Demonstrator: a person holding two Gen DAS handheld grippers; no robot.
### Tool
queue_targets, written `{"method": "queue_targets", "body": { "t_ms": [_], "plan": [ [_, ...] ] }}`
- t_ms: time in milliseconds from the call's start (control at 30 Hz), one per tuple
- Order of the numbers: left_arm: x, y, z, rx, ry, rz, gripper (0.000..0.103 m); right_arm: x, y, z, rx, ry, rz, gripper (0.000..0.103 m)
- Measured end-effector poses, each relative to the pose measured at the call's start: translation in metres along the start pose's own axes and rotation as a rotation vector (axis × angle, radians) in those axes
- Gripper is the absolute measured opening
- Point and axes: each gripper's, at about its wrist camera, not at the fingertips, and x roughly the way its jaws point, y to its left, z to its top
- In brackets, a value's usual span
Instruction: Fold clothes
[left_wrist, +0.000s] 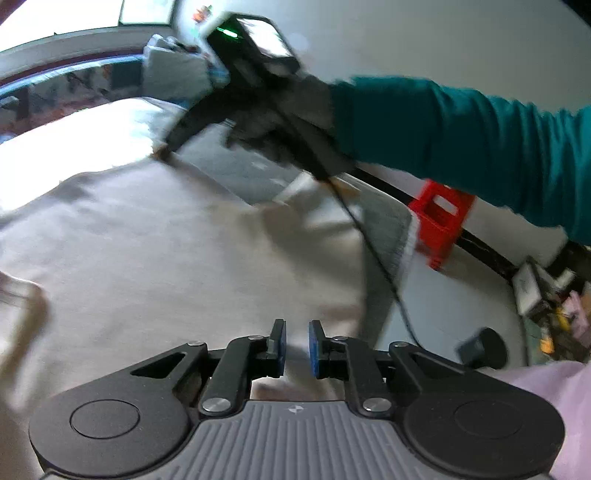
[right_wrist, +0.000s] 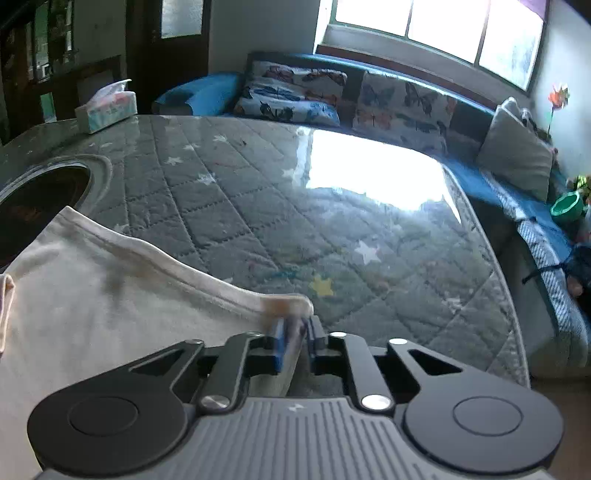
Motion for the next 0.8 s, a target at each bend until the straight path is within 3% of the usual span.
{"method": "queue_targets", "body": {
  "t_ms": [100,167,300,333,400,600,700,767,800],
  "plan": [
    [-0.022,0.014,0.003,-0.018,-0.056,0.133,0.025,-0.018,0.000,0.001,0.005,-0.027,0.023,0.018],
    [-0.031,0.028,0.007,-0.036,-0.088,0.272,0.036,-0.029,0.002,0.001,0.003,-0.042,0.044,0.021],
    [-0.035,0.051,0.013,-0.047,-0.112,0.546,0.042,-0.053,0.019,-0.008,-0.036,-0.056,0.111,0.032],
    [-0.034,0.056,0.013,-0.045,-0.107,0.582,0.046,-0.058,0.025,-0.010,-0.051,-0.057,0.128,0.032],
    [-0.031,0.065,0.012,-0.043,-0.091,0.626,0.048,-0.068,0.036,-0.017,-0.078,-0.057,0.160,0.034],
    [-0.022,0.078,0.004,-0.063,-0.048,0.618,0.045,-0.090,0.072,-0.039,-0.131,-0.061,0.251,0.044],
    [-0.026,0.085,-0.001,-0.102,-0.062,0.601,0.029,-0.096,0.083,-0.050,-0.140,-0.061,0.268,0.045],
    [-0.033,0.087,-0.001,-0.133,-0.082,0.590,0.011,-0.097,0.087,-0.055,-0.140,-0.062,0.264,0.046],
    [-0.037,0.090,0.001,-0.161,-0.098,0.589,0.010,-0.097,0.088,-0.059,-0.128,-0.059,0.265,0.046]
  ]
}}
